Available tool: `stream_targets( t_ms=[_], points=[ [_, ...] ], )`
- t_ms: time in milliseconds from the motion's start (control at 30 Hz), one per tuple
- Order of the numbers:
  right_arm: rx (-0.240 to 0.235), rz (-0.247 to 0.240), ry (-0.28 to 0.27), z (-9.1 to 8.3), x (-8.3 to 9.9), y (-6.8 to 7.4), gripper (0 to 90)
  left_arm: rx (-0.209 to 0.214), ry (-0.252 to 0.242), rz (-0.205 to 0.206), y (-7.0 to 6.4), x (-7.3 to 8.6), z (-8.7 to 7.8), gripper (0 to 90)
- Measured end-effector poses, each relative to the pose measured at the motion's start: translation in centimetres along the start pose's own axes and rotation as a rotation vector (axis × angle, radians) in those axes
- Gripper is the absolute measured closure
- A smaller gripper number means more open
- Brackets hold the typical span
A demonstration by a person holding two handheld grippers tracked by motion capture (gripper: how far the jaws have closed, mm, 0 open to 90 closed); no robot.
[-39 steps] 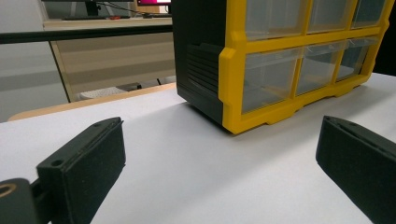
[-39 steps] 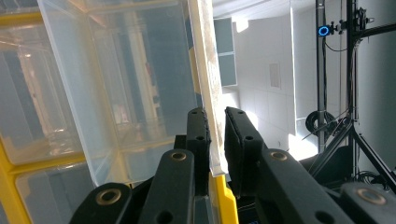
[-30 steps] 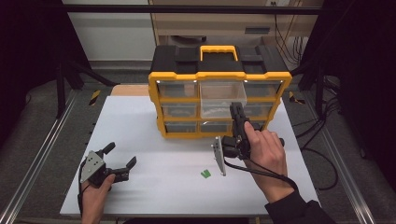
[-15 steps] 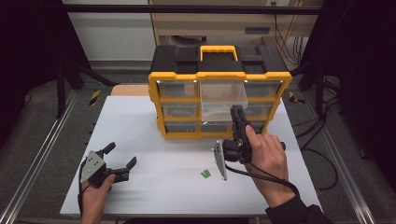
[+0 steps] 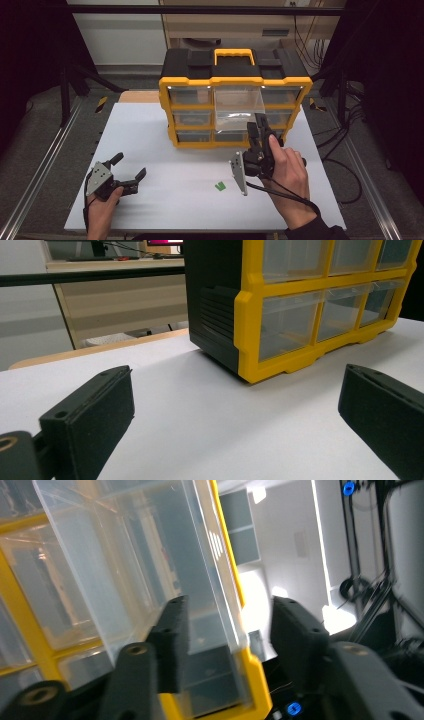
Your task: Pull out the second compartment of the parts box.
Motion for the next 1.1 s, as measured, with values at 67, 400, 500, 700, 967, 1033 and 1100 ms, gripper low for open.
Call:
stream_targets(
  t_ms=[67, 400, 500, 700, 967, 1033, 1100],
  points=[
    [-0.011, 0.044, 0.020, -0.2, 0.5, 0.0, 39.1, 0.001, 0.000, 0.000, 0.0, 0.0, 0.0, 1.2],
    [-0.109, 0.287, 0.136, -0.6, 4.1, 1.3, 21.7, 0.000, 0.002, 0.003, -0.1, 0.0, 0.0, 1.2],
    [-0.140, 0.343, 0.152, -0.7, 4.8, 1.8, 20.1, 0.001, 0.002, 0.002, -0.1, 0.0, 0.1, 1.2],
    [-0.194, 0.438, 0.194, -0.8, 5.8, 3.0, 18.5, 0.002, 0.002, 0.001, -0.1, 0.1, 0.0, 1.2],
    [-0.355, 0.634, 0.286, -0.8, 7.5, 6.7, 13.9, 0.004, 0.005, 0.002, -0.1, 0.1, 0.1, 1.2],
    [-0.399, 0.670, 0.296, -0.8, 7.6, 7.6, 13.5, 0.003, 0.001, -0.001, -0.1, 0.1, 0.1, 1.2],
    [-0.426, 0.690, 0.302, -0.8, 7.6, 8.0, 13.4, 0.003, 0.001, -0.001, -0.1, 0.1, 0.1, 1.2]
  ],
)
Point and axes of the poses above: each handheld gripper's, and its own axes: z roughly forward along the jaws, x roughly out of its underside, y roughly to its left, the point moved 9 cm from there along z, roughly forward along the jaws, and after that the axes turned 6 degrees about x, right-handed, at the moved point
